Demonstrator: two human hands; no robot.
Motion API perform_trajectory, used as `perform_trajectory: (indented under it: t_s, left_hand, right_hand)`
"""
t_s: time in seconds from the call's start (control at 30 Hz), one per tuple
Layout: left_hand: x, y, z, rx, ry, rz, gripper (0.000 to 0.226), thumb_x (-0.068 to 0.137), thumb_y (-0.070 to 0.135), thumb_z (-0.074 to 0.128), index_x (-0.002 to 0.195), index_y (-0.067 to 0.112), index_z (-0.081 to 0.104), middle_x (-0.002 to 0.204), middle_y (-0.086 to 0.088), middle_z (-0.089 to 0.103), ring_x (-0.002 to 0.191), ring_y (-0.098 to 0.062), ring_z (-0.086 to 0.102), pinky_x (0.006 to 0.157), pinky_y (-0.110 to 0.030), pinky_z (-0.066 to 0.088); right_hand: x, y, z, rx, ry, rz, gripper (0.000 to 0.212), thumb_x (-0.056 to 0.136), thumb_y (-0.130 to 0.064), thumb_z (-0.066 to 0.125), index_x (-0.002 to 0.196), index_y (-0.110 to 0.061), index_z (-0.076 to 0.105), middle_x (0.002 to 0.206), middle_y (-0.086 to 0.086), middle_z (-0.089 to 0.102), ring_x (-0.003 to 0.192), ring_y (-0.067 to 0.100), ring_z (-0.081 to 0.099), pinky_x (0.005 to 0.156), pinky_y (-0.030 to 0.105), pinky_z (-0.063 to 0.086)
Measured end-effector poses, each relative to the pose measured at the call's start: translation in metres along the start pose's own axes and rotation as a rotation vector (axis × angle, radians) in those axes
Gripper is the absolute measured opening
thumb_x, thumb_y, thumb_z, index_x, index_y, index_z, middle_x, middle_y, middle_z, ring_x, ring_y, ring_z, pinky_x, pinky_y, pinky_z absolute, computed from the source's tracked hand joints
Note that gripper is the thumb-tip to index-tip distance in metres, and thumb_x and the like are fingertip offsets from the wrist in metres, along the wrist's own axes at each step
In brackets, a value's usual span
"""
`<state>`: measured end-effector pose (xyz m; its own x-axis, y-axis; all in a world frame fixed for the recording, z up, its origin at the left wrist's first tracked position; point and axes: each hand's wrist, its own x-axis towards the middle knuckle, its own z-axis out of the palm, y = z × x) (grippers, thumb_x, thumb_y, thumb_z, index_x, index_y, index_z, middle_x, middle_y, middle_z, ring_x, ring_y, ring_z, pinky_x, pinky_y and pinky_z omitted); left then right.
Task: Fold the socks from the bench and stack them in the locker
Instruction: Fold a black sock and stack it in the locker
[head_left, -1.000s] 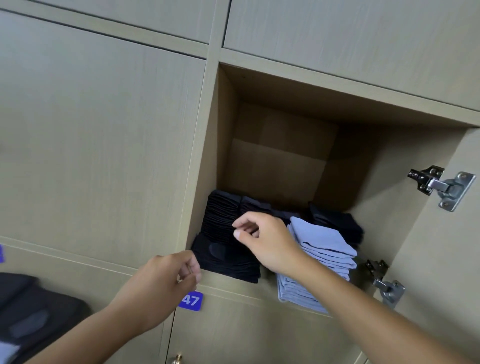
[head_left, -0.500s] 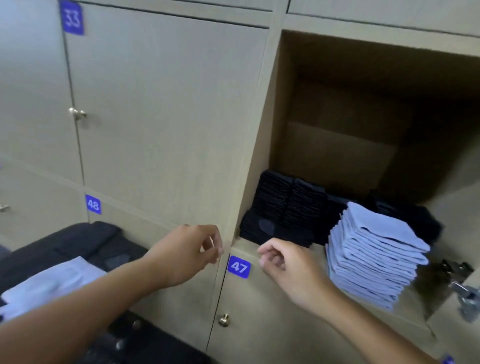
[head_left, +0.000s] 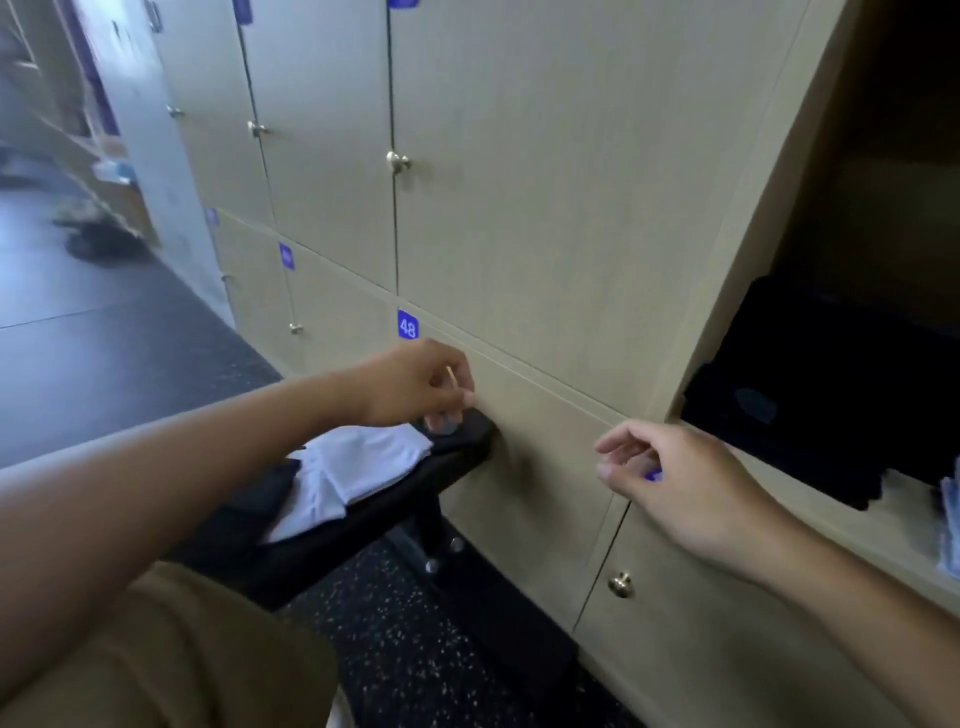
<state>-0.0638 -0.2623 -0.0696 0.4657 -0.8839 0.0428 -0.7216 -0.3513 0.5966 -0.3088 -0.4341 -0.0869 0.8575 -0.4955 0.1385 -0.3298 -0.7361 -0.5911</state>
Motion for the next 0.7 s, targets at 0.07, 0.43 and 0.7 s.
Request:
perform_trajectory:
  t_s: [0.07,0.43,0.7]
  left_hand:
    - [-0.008,-0.011,-0.015,0.007,0.059,-0.060,0.011,0.099,0.019,0.066,0.100,0.008,0.068,0.084,-0.003,0.077,0.077,-0.023,0.075,0.060,-0.014,0.051]
    - [-0.045,-0.090,-0.060,0.136,0.135,-0.314,0.012,0.093,0.032,0.073,0.098,0.021,0.072,0.096,0.003,0.075,0.091,-0.018,0.070,0.078,-0.024,0.051]
    - [-0.064,-0.144,-0.074,0.183,-0.030,-0.472,0.033,0.084,0.035,0.082,0.112,0.022,0.069,0.110,0.007,0.070,0.103,-0.016,0.065,0.086,-0.030,0.044]
  right_hand:
    - [0.010,-0.008,0.010,0.000,-0.021,-0.013,0.006,0.092,-0.033,0.071,0.097,-0.032,0.068,0.084,-0.014,0.065,0.077,-0.006,0.060,0.069,0.014,0.044]
    - [0.071,-0.046,0.069,-0.024,-0.096,-0.049,0.014,0.094,-0.030,0.069,0.105,-0.024,0.067,0.092,-0.013,0.065,0.087,0.011,0.063,0.077,0.027,0.045]
    - [0.133,-0.047,0.129,-0.081,-0.091,-0.010,0.023,0.094,-0.033,0.068,0.114,-0.023,0.065,0.102,-0.005,0.066,0.096,0.020,0.062,0.083,0.029,0.045]
